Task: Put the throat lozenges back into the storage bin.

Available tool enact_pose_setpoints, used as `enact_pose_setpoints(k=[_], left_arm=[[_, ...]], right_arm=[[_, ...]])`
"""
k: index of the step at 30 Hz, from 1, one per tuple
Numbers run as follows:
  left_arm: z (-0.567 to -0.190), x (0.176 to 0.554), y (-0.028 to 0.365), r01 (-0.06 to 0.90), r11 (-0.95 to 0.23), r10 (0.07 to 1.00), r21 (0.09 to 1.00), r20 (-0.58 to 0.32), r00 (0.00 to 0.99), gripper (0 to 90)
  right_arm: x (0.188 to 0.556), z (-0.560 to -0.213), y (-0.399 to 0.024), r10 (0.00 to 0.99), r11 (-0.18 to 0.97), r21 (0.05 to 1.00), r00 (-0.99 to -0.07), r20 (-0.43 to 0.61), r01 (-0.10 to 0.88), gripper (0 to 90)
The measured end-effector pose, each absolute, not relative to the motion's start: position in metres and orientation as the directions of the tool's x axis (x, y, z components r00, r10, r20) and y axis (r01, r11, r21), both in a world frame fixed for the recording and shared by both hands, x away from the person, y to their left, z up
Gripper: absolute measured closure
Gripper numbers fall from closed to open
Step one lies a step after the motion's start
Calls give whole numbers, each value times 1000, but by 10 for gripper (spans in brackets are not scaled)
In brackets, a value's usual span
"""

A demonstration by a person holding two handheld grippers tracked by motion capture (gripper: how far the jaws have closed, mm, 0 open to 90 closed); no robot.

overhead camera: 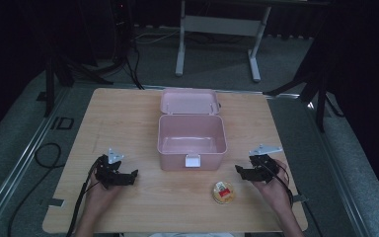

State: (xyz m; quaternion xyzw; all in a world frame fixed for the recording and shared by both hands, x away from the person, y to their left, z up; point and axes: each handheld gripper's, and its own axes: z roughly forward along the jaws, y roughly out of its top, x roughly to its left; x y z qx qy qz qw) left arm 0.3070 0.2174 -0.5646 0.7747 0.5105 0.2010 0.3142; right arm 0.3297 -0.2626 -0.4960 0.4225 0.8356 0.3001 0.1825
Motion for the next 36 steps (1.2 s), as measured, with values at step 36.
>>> enact_pose_setpoints(k=[36], left_arm=[[-565, 307, 217, 665, -282, 917, 692, -10, 399, 46]], right_arm=[[327, -480, -235, 695, 658, 497, -710, -114, 565, 206]])
